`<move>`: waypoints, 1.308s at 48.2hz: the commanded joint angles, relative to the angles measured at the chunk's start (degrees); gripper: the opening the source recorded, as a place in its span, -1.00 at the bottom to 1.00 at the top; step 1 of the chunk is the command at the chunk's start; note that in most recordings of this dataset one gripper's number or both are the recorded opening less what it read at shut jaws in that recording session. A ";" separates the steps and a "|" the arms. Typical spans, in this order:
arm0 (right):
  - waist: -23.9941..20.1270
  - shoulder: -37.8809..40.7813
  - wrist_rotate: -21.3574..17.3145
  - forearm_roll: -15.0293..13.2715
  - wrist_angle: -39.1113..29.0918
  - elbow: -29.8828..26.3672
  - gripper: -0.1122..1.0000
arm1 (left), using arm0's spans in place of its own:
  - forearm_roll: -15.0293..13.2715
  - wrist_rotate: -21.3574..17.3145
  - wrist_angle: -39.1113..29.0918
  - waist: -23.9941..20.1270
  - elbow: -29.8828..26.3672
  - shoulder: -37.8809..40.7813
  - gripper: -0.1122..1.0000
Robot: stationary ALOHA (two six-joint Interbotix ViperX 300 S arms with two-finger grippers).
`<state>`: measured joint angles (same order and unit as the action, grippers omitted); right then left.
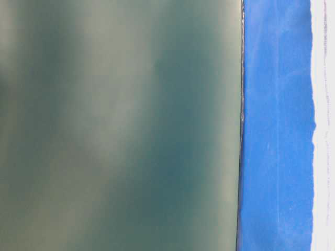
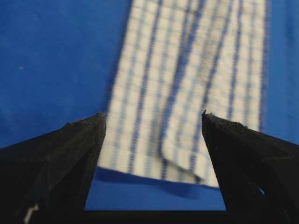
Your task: Fold the blue towel.
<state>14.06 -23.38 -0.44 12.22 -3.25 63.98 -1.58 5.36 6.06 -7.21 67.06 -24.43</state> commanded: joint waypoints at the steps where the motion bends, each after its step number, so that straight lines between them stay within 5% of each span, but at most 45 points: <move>1: 0.62 -0.09 0.09 -0.35 0.53 -1.23 0.30 | 0.18 -0.18 0.18 -0.35 -1.05 -0.26 0.56; 35: 0.70 13.18 0.00 -0.18 3.16 -2.55 0.29 | 0.18 -0.26 6.68 -4.39 -3.34 18.90 0.56; 53: 1.93 14.41 0.09 -0.18 4.39 -1.67 0.29 | 0.18 -0.26 6.77 -5.01 -3.43 20.21 0.52; 58: 1.93 15.03 0.26 -0.26 4.39 -1.49 0.23 | 0.18 -0.26 6.50 -5.01 -3.43 20.21 0.40; 63: 1.85 15.82 0.53 -0.35 4.22 -1.41 -0.01 | 0.18 -0.26 5.80 -5.01 -3.34 20.30 0.02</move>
<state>15.91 -7.65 -0.09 11.95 0.79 62.84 -1.49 5.19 12.22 -12.04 64.42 -3.87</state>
